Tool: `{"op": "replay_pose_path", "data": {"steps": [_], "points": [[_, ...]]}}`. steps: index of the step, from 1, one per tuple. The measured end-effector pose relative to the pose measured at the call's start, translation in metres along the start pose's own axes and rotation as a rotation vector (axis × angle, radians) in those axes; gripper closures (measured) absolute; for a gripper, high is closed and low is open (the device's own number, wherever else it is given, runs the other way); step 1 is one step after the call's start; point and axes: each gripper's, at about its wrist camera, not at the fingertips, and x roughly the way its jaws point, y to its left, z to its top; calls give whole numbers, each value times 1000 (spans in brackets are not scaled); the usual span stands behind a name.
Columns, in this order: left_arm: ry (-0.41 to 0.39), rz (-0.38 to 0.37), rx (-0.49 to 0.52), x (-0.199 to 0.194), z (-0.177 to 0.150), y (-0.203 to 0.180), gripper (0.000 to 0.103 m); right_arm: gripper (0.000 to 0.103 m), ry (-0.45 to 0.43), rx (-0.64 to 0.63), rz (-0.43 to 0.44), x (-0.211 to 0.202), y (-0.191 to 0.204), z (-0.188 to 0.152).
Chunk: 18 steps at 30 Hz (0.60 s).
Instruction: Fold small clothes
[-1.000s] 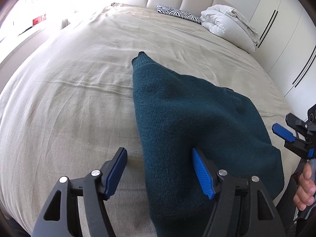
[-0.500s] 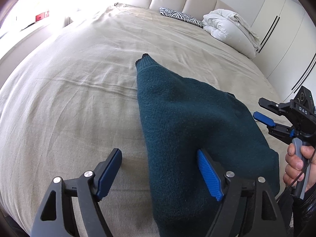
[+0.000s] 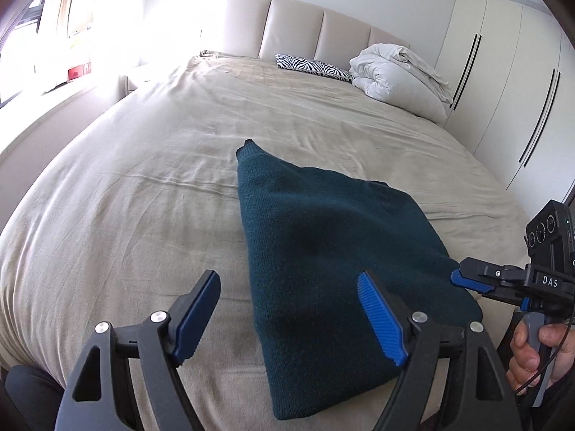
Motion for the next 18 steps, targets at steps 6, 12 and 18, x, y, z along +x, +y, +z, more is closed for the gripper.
{"op": "replay_pose_path", "data": {"steps": [6, 12, 18], "points": [[-219, 94, 48, -56, 14, -12, 0, 50, -127, -108, -82, -46, 35, -6], [-469, 292, 123, -121, 33, -32, 0, 37, -365, -331, -215, -92, 108, -11], [-581, 355, 116, -164, 45, -38, 0, 0, -713, -397, -378, -148, 161, -25]]}}
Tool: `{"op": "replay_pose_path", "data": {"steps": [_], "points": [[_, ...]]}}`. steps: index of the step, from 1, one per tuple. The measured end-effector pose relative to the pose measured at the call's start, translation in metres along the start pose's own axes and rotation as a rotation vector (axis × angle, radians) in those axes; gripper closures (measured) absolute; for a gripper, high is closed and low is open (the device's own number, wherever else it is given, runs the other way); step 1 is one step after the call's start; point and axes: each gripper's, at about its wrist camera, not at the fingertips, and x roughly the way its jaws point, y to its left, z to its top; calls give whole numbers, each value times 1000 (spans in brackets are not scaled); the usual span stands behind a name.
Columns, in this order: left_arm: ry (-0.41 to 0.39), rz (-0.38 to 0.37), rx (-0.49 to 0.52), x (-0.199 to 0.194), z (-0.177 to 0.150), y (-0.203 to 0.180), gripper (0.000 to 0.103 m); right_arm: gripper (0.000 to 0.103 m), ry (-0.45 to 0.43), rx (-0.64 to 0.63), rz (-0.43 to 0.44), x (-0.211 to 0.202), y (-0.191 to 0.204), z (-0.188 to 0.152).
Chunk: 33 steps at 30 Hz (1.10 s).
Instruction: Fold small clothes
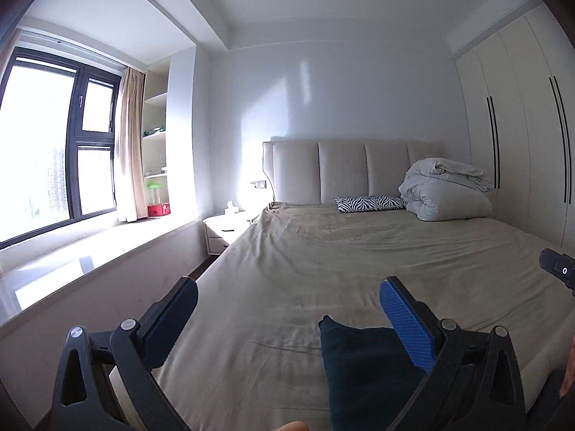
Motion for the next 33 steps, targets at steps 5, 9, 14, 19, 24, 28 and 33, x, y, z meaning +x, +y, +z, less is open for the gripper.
{"op": "replay_pose_path", "data": {"steps": [5, 9, 14, 19, 24, 28, 33], "points": [[112, 46, 83, -4, -7, -6, 0, 0, 27, 18, -49, -17, 3, 20], [246, 46, 67, 15, -20, -7, 0, 0, 137, 20, -62, -23, 4, 21], [410, -37, 14, 35, -40, -11, 0, 0, 251, -46, -153, -19, 14, 2], [515, -48, -28, 49, -58, -8, 0, 0, 355, -16, -149, -3, 11, -17], [533, -29, -36, 52, -66, -3, 0, 0, 459, -41, -155, 16, 15, -34], [546, -27, -37, 55, -71, -1, 0, 0, 483, -76, -141, 22, 24, -43], [573, -36, -37, 61, -79, -1, 0, 0, 510, -93, -129, 27, 27, -48]]}}
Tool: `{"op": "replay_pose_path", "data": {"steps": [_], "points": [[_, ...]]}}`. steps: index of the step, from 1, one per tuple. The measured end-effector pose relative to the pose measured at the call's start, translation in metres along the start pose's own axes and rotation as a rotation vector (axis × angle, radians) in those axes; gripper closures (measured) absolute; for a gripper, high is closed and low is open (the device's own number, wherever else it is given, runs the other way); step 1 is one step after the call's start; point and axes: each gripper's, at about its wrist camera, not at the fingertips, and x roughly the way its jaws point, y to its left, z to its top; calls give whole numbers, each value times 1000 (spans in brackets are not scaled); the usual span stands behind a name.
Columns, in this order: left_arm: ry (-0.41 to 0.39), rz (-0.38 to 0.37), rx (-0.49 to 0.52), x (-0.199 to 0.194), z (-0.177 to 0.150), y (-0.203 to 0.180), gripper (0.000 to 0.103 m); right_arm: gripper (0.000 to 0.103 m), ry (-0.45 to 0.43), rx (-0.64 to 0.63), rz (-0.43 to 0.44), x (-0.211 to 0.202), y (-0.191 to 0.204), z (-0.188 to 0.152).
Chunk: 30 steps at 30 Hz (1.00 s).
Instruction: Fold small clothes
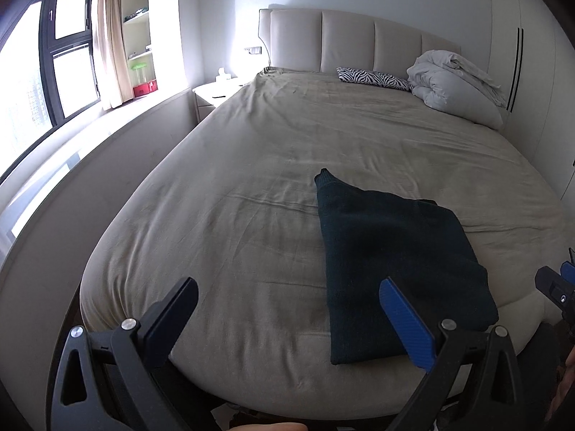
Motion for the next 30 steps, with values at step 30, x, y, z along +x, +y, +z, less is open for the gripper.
{"op": "replay_pose_path", "data": {"steps": [30], "points": [[32, -1, -4, 12, -5, 3, 0, 0, 60, 4, 4, 20, 3, -5]]}}
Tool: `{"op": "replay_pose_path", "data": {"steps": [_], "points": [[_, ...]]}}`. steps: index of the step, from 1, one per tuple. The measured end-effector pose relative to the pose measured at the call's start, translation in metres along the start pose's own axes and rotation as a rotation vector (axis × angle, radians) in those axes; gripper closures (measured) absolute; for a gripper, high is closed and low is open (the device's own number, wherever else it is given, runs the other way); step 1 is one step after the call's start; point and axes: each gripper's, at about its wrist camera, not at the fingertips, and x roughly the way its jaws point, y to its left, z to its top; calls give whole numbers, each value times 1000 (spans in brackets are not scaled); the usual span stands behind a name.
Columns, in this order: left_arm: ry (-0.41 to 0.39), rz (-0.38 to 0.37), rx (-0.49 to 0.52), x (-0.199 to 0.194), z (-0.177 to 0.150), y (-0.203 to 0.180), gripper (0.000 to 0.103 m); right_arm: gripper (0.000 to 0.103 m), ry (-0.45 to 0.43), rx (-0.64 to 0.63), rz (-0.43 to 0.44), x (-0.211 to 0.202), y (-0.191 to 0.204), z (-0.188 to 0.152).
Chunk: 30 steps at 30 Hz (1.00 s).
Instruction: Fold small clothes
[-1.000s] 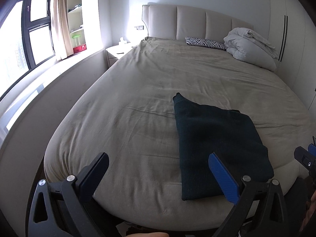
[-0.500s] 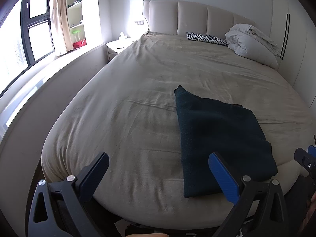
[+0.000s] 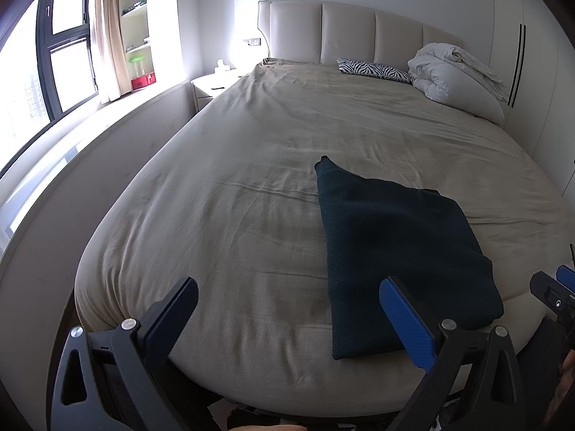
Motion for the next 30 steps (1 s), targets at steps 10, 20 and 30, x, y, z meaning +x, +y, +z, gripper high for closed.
{"op": "replay_pose_path", "data": {"steps": [10, 20, 30], "points": [[2, -1, 5, 1, 0, -1, 0, 0, 9, 8, 2, 3, -1, -2], [3, -2, 5, 1, -1, -2, 0, 0, 11, 9, 2, 4, -1, -4], [4, -3, 5, 1, -1, -3, 0, 0, 12, 9, 3, 4, -2, -4]]}}
